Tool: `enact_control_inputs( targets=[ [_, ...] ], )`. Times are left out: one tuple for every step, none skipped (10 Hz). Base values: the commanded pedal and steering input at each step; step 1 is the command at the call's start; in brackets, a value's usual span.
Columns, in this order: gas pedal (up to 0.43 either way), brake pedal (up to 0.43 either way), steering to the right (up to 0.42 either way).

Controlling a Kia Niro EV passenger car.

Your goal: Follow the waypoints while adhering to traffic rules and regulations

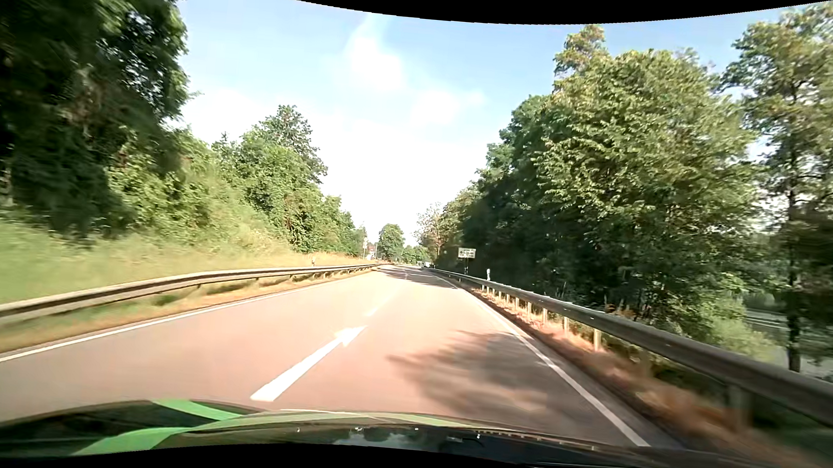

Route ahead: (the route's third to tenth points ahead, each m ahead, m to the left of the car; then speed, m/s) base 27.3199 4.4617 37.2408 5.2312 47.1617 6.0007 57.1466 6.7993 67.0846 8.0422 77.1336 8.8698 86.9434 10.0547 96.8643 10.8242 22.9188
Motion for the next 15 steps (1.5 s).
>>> enact_control_inputs(
  targets=[
    [0.22, 0.0, -0.008],
    [0.209, 0.0, -0.008],
    [0.209, 0.0, -0.008],
    [0.209, 0.0, -0.009],
    [0.22, 0.0, -0.009],
    [0.22, 0.0, -0.01],
    [0.228, 0.0, -0.011],
    [0.228, 0.0, -0.012],
    [0.24, 0.0, -0.012],
    [0.248, 0.0, -0.012],
    [0.248, 0.0, -0.012],
    [0.268, 0.0, -0.013],
    [0.28, 0.0, -0.012],
    [0.287, 0.0, -0.012],
    [0.287, 0.0, -0.012]
  ],
)
